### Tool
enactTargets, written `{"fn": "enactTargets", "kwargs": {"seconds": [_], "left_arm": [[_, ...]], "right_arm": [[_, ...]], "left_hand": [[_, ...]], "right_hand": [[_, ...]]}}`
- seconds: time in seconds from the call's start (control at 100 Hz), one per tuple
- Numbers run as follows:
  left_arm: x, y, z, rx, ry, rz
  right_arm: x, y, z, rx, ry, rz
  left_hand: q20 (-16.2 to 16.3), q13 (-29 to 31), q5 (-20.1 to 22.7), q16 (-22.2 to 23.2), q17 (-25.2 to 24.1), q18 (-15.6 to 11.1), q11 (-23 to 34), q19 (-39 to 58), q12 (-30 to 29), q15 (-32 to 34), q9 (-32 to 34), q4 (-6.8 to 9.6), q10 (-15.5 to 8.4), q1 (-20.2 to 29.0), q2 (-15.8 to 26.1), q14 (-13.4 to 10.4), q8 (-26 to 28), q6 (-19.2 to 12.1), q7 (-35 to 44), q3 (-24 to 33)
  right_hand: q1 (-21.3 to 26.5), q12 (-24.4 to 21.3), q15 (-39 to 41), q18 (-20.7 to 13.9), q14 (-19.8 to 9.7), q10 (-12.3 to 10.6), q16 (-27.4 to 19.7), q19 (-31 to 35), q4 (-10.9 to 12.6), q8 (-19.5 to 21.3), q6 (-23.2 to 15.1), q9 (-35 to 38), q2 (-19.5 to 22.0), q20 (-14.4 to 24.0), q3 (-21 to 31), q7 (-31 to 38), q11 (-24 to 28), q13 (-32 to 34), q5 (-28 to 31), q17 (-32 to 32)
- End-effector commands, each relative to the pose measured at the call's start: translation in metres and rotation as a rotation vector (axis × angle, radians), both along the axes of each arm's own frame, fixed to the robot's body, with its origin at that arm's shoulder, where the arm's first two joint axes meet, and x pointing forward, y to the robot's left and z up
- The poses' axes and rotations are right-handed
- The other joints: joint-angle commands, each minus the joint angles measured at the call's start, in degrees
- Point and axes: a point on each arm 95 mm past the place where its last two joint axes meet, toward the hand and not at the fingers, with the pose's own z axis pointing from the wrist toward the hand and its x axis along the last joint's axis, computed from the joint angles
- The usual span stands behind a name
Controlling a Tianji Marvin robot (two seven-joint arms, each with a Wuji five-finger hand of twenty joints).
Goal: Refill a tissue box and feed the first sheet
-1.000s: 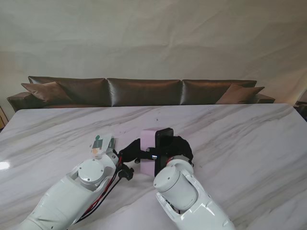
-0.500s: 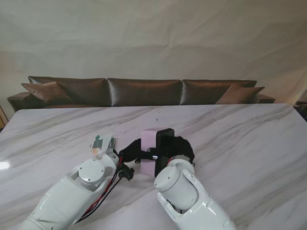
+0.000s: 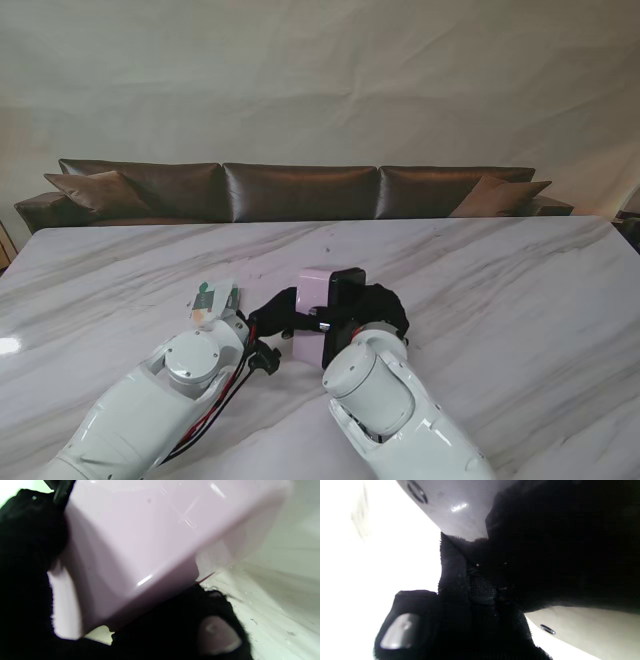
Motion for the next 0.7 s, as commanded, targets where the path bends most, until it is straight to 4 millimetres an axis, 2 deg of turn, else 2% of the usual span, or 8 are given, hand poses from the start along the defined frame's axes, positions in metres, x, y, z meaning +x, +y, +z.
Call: {"fn": "enactTargets", "kwargs": {"seconds": [0.0, 0.69], "left_arm": [[0.0106, 0.0190, 0.0070, 0.011, -0.014, 0.049], [0.0104, 0.0207, 0.0064, 0.020, -0.012, 0.062]], "right_arm": [[-0.0032, -0.0132, -0.0156, -0.045, 0.049, -0.028], [-0.0038, -0.0190, -0.0151, -0.064, 0.053, -0.041]], "left_hand": [[-0.6, 7.8, 0.0, 2.5, -7.4, -0.3, 2.4, 17.1, 0.8, 19.5, 2.1, 6.90, -1.1, 10.8, 15.2, 7.4, 2.2, -3.6, -0.2, 14.3], [-0.6, 7.8, 0.0, 2.6, -7.4, -0.2, 2.4, 17.1, 0.8, 19.5, 2.1, 6.82, -1.1, 10.8, 15.2, 7.4, 2.2, -3.6, -0.2, 14.4]], "right_hand": [[79.4, 6.5, 81.3, -6.9, -5.6, -0.8, 7.6, 17.0, 0.3, 7.5, -14.9, 16.2, -0.4, 1.2, 40.7, 52.9, 69.8, 8.2, 28.7, 2.8], [79.5, 6.6, 81.3, -6.8, -5.4, -0.8, 7.6, 17.0, -0.9, 7.5, -14.9, 16.2, -0.4, 1.2, 41.1, 52.9, 69.8, 8.2, 28.7, 2.8]]}}
